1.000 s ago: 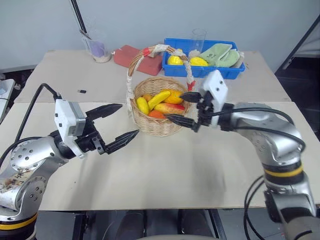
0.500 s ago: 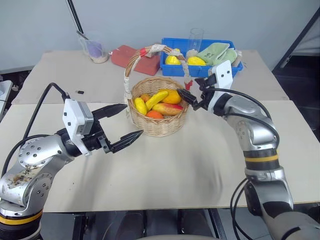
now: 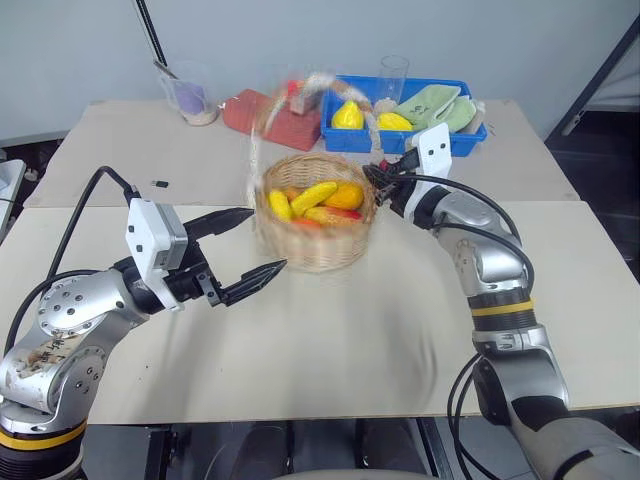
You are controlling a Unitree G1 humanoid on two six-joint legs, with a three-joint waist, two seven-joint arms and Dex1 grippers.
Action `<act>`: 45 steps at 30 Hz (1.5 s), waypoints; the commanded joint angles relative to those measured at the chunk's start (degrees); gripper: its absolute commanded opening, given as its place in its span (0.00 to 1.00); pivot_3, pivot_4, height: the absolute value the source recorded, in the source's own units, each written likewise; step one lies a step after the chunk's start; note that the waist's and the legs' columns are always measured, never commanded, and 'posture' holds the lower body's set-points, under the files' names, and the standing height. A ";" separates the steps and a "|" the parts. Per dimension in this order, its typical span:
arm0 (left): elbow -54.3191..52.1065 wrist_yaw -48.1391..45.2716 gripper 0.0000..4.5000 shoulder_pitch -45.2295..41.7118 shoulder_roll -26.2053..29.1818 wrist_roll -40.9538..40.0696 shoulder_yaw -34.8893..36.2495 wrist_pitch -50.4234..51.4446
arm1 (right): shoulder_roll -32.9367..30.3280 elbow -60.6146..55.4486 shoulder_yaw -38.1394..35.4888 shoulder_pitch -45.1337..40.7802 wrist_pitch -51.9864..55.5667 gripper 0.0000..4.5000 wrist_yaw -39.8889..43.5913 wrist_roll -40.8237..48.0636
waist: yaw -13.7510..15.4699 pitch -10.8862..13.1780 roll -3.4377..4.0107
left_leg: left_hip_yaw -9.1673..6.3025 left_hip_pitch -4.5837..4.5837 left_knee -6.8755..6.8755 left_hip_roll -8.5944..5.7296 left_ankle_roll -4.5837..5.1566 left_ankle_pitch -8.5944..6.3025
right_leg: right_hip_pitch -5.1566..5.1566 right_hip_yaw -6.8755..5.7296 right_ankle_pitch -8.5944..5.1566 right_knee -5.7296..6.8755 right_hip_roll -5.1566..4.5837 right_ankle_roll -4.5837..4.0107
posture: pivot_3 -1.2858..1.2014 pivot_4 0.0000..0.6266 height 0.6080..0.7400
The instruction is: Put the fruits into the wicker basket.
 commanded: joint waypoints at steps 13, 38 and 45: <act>0.10 -0.34 1.00 -1.93 -1.40 1.40 -0.73 -2.11 | -13.50 2.50 -11.86 4.83 -10.63 0.02 -4.71 -4.08 | 0.34 0.02 0.01 | 0.02 -0.06 -0.02 -0.04 -0.05 0.03 | 0.03 -0.01 0.01 -0.10 -0.04 0.02 | 0.52 0.24 1.00; 5.21 1.84 1.00 12.46 6.03 17.17 4.45 -2.23 | -31.64 -21.42 -22.09 27.27 6.42 1.00 16.06 11.79 | 0.23 0.06 0.12 | 0.08 0.18 -0.23 0.07 0.00 0.01 | 0.19 0.17 -0.01 -0.54 -0.02 0.01 | 0.52 0.24 1.00; 15.68 -3.71 1.00 20.68 9.96 22.72 11.61 -9.50 | -46.72 -24.85 -20.19 42.43 3.61 1.00 35.44 10.90 | 0.25 0.08 0.13 | 0.11 0.30 -0.39 0.13 0.01 0.00 | 0.34 0.15 -0.02 -0.77 -0.05 -0.02 | 0.52 0.24 1.00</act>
